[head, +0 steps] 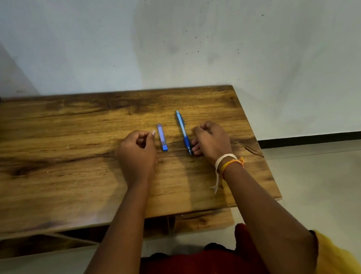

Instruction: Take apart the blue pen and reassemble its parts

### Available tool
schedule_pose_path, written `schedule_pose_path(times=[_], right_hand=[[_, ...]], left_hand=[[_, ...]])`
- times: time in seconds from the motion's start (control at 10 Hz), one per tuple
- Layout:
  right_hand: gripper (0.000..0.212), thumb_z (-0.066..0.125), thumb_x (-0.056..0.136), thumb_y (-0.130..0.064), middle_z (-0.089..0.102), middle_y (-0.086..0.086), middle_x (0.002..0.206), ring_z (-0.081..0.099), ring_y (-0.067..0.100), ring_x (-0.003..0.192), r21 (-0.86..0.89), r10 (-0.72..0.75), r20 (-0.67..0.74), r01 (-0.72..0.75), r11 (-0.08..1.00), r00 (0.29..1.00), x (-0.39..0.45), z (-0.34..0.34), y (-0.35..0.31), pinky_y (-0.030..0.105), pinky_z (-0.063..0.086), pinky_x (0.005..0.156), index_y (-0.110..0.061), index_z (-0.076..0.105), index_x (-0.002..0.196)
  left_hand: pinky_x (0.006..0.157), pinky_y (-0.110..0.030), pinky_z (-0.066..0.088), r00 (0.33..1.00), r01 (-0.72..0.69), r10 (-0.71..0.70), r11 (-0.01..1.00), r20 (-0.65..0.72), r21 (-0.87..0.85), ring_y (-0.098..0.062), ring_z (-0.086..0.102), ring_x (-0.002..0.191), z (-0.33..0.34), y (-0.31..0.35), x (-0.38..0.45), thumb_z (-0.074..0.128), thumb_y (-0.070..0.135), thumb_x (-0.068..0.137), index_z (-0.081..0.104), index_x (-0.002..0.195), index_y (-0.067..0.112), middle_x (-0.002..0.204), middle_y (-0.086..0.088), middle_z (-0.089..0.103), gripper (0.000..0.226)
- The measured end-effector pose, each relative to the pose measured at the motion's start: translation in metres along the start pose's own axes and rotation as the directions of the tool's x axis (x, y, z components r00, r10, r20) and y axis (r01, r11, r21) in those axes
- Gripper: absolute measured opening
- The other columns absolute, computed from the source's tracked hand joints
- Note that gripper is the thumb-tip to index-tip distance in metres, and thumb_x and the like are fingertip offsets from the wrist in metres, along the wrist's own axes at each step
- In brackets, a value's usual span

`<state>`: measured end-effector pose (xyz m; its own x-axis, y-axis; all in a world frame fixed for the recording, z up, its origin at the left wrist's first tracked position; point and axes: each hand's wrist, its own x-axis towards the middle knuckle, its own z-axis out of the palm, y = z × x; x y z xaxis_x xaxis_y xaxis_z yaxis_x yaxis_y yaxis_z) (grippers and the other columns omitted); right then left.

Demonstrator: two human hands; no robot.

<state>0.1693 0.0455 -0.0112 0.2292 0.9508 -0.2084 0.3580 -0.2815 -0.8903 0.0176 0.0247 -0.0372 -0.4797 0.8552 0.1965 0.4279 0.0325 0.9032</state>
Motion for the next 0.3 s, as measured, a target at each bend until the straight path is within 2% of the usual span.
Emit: schedule_pose_path(times=[0.1,0.2,0.3], right_hand=[[0.014,0.052,0.091,-0.023,0.066,0.001,0.062,0.06,0.007,0.042,-0.012,0.013,-0.01,-0.013,1.0,1.0,0.004,0.0,0.0,0.024,0.053,0.047,-0.02,0.056,0.078],[0.018,0.049,0.089,-0.025,0.066,0.003,0.059,0.058,0.006,0.036,-0.072,0.056,-0.046,-0.059,0.996,0.997,0.009,0.006,-0.004,0.02,0.048,0.041,-0.016,0.059,0.077],[0.025,0.042,0.09,-0.019,0.063,0.011,0.056,0.055,0.014,0.031,0.037,0.248,0.017,-0.249,0.968,0.969,0.016,0.002,-0.013,0.021,0.045,0.036,-0.003,0.06,0.084]], left_hand=[[0.062,-0.041,0.058,0.999,-0.047,0.047,0.999,-0.021,0.01,-0.018,0.066,0.07,0.001,-0.001,0.005,0.064,0.023,0.086,0.07,0.088,0.012,0.08,-0.004,0.068,0.013],[0.079,-0.027,0.05,0.996,-0.068,0.078,0.983,-0.053,0.172,-0.02,0.06,0.09,0.002,0.005,0.009,0.064,0.018,0.084,0.07,0.097,0.009,0.103,-0.009,0.063,0.017],[0.086,-0.026,0.042,0.996,-0.082,0.074,0.962,0.041,0.26,-0.025,0.056,0.106,-0.001,0.009,0.007,0.062,0.02,0.086,0.065,0.11,0.007,0.121,-0.013,0.055,0.028]])
